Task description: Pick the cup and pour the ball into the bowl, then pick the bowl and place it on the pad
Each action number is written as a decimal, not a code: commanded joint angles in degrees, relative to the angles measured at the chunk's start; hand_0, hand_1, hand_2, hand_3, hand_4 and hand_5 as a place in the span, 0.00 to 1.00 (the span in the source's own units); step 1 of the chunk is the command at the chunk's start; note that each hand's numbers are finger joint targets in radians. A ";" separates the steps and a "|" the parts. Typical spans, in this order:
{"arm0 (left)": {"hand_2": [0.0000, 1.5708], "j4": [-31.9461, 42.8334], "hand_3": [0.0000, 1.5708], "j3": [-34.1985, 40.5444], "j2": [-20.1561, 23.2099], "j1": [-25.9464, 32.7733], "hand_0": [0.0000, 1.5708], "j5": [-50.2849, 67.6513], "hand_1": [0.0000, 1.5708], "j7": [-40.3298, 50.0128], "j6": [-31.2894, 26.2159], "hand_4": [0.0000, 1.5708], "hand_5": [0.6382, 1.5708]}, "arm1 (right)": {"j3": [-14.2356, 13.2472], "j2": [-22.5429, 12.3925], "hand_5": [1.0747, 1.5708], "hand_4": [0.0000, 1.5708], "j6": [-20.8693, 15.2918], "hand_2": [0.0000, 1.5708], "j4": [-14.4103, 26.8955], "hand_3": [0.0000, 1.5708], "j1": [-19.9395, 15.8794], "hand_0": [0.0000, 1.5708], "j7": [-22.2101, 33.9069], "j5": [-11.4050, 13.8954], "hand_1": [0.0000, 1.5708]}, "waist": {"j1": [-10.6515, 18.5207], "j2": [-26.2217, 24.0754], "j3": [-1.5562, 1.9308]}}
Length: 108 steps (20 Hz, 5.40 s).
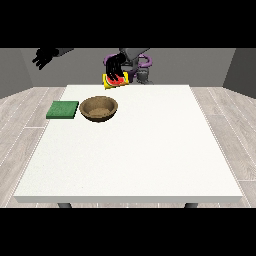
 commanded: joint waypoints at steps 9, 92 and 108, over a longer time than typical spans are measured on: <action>1.00 -14.65 1.00 11.45 5.20 5.77 0.51 9.40 0.51 -5.81 6.75 0.74 0.99 | -1.98 -0.89 0.96 0.47 -4.44 0.00 1.12 0.07 1.42 0.00 -0.24 1.15 0.00 | 8.53 -1.90 -0.20; 0.00 -33.17 0.00 73.48 36.66 22.12 0.00 92.57 0.00 -26.65 -31.48 0.77 0.97 | 4.66 -19.45 0.99 0.69 -22.22 1.00 20.74 0.43 -11.81 1.00 6.93 13.18 1.00 | 15.39 12.61 -0.17; 0.00 -23.47 0.00 78.94 45.64 26.44 0.00 94.47 0.00 -38.18 -36.79 0.77 0.98 | 0.80 -15.74 0.99 0.68 -20.08 1.00 23.40 0.29 -12.80 1.00 2.84 9.88 1.00 | 11.95 17.92 -0.05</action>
